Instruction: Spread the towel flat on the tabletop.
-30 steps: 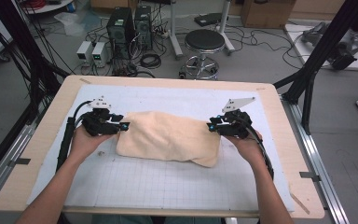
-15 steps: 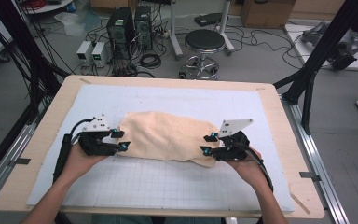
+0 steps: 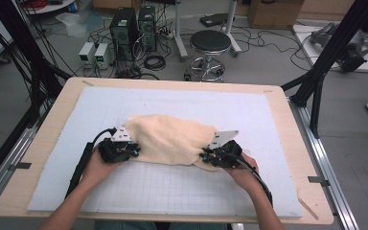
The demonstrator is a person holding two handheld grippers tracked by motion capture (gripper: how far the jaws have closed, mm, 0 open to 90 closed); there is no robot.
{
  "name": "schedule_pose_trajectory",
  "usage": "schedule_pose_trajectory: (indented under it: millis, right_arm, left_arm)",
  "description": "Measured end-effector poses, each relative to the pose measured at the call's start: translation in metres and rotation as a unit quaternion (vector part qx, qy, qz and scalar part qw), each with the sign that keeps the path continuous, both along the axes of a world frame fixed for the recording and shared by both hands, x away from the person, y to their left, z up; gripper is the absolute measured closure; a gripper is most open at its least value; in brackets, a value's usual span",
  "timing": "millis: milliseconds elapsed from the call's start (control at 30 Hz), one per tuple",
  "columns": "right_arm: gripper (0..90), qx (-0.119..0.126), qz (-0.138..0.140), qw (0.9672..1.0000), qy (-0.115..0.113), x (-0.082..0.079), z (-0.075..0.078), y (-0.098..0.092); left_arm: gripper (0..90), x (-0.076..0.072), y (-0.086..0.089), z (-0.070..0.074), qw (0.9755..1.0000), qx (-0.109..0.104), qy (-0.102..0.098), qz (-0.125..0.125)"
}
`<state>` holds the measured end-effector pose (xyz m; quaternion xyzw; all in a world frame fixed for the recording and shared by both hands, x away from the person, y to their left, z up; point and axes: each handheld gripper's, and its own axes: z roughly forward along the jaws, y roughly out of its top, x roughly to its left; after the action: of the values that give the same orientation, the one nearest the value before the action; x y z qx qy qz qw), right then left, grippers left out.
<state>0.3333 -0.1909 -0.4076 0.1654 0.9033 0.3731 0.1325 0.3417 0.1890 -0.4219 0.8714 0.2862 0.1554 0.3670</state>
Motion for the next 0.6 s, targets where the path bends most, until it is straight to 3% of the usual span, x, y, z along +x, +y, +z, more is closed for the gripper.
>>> schedule_pose_trajectory:
  millis: [67, 200, 500, 600]
  right_arm:
    - [79.5, 0.012, -0.001, 0.9999, -0.004, -0.002, 0.005, -0.004]
    - [79.9, 0.034, -0.003, 0.9994, -0.008, -0.009, 0.020, -0.013]
    - [80.8, 0.021, 0.022, 0.9988, -0.038, -0.025, 0.060, -0.011]
    - [81.6, 0.023, 0.027, 0.9981, -0.049, -0.029, 0.073, -0.012]
  left_arm:
    - [88.6, -0.002, 0.005, 0.005, 0.9999, -0.011, 0.000, -0.002]
    - [89.2, -0.007, 0.015, 0.016, 0.9992, -0.039, -0.004, -0.006]
    - [89.4, -0.025, 0.024, 0.056, 0.9977, -0.043, -0.045, -0.028]
    - [89.5, -0.030, 0.025, 0.070, 0.9963, -0.053, -0.057, -0.036]
